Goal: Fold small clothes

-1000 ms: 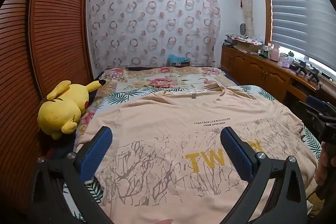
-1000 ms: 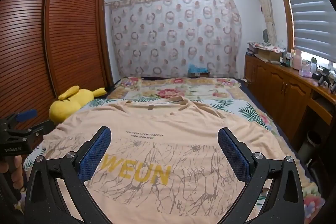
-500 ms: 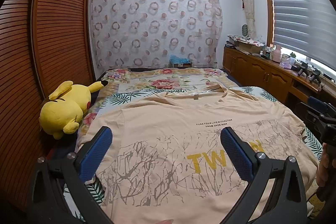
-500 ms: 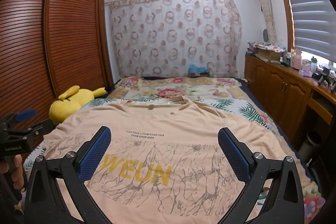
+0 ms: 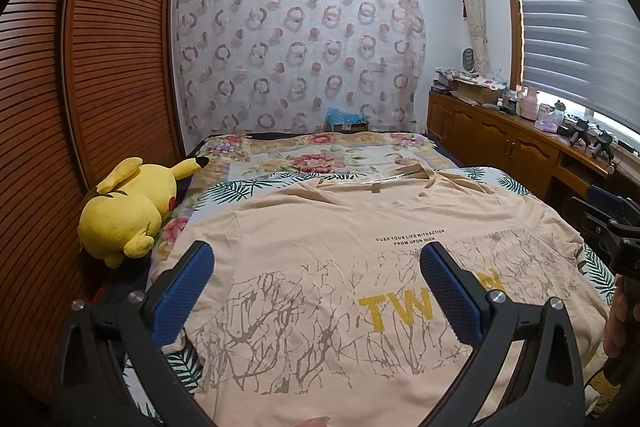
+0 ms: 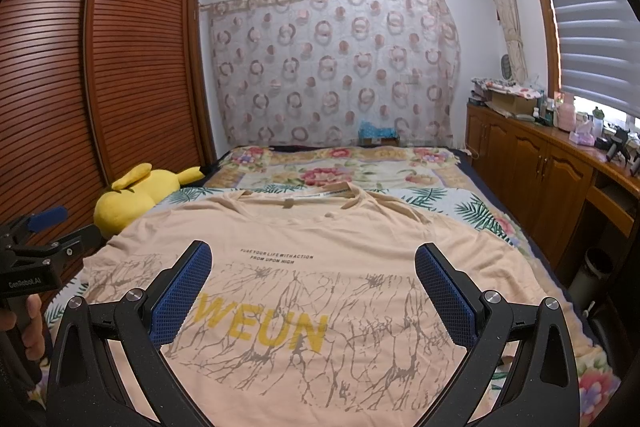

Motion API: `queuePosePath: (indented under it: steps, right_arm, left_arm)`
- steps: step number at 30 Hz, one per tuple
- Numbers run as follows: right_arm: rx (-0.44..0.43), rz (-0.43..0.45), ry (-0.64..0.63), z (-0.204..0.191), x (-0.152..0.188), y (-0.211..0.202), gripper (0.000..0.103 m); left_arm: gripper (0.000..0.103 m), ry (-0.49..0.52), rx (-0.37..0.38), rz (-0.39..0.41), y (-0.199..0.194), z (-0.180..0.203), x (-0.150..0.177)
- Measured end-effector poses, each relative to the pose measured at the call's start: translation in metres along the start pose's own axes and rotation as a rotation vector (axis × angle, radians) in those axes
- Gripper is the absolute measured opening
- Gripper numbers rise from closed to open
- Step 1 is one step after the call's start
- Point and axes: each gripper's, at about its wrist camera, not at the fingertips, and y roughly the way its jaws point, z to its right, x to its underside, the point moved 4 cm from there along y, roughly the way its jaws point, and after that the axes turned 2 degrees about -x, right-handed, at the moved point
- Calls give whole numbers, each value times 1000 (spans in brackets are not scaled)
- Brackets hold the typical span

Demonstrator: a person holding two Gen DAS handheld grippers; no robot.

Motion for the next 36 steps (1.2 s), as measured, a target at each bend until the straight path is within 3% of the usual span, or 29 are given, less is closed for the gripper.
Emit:
queuePosePath:
  steps: [36]
  right_arm:
    - [-2, 2, 2, -1, -1, -2, 103]
  left_arm:
    - [103, 9, -16, 17, -3, 3, -4]
